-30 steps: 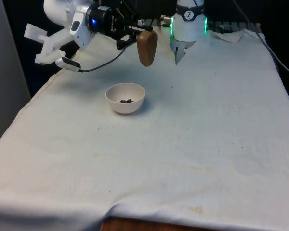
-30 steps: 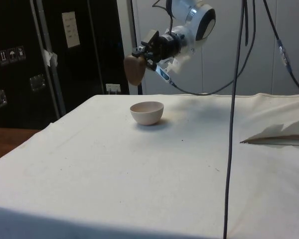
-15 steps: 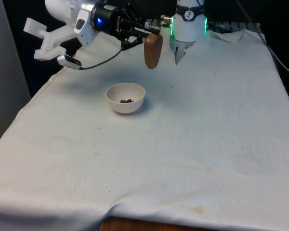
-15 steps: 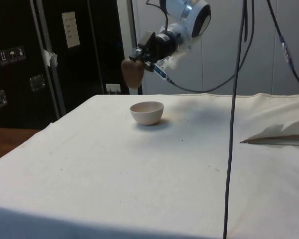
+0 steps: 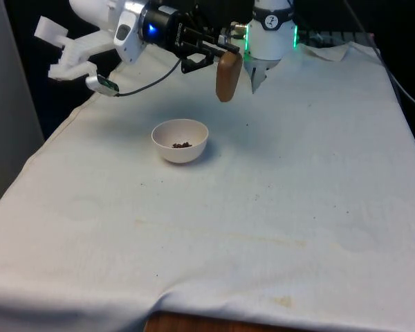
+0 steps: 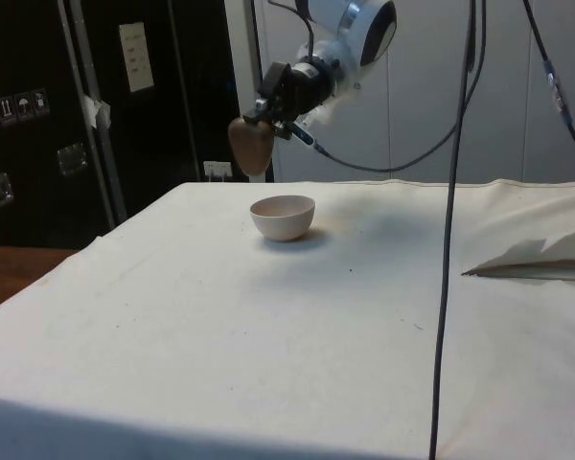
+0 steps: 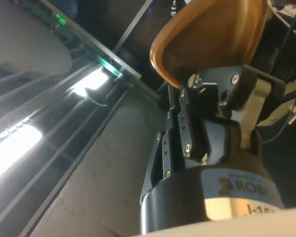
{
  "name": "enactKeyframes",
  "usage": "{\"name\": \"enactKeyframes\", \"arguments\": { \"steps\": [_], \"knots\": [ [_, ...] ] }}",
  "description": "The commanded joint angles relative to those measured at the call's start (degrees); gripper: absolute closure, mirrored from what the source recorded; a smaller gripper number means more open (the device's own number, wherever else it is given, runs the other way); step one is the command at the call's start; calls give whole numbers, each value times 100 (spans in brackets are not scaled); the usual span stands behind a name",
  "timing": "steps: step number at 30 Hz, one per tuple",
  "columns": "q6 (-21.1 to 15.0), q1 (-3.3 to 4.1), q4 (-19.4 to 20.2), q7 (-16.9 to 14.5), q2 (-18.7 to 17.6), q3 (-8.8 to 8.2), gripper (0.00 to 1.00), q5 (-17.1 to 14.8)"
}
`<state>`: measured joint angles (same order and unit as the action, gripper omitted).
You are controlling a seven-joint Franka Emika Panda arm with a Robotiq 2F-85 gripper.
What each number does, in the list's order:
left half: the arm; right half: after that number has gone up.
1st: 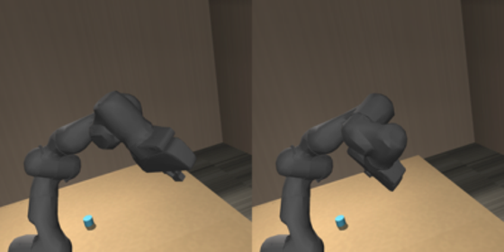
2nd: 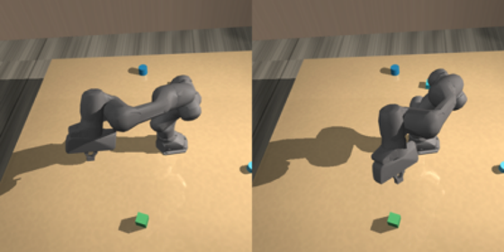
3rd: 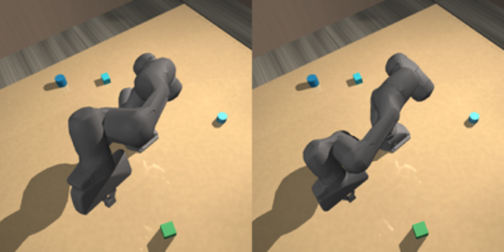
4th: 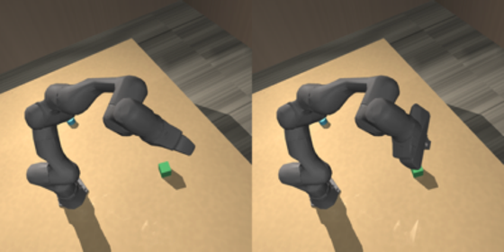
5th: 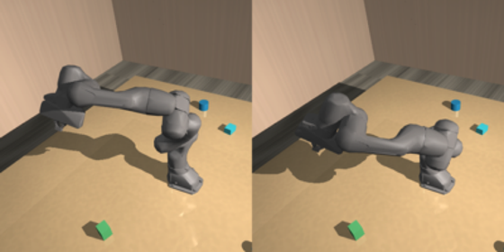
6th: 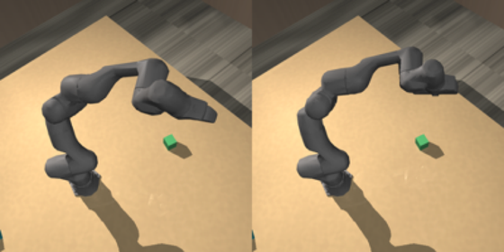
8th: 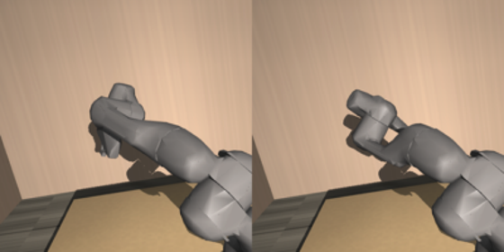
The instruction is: Pour the coffee beans from the cup into the bowl.
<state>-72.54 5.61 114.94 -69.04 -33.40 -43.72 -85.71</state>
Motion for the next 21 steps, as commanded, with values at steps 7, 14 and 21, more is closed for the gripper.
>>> {"name": "enactKeyframes", "arguments": {
  "steps": [7, 14, 21],
  "knots": [
    [-292, 34, 11, 69, 143, 126, 100, 183],
    [-728, 155, 86, 223, 355, 212, 100, 413],
    [-951, 172, 97, 304, 470, 332, 100, 567]
  ]
}}
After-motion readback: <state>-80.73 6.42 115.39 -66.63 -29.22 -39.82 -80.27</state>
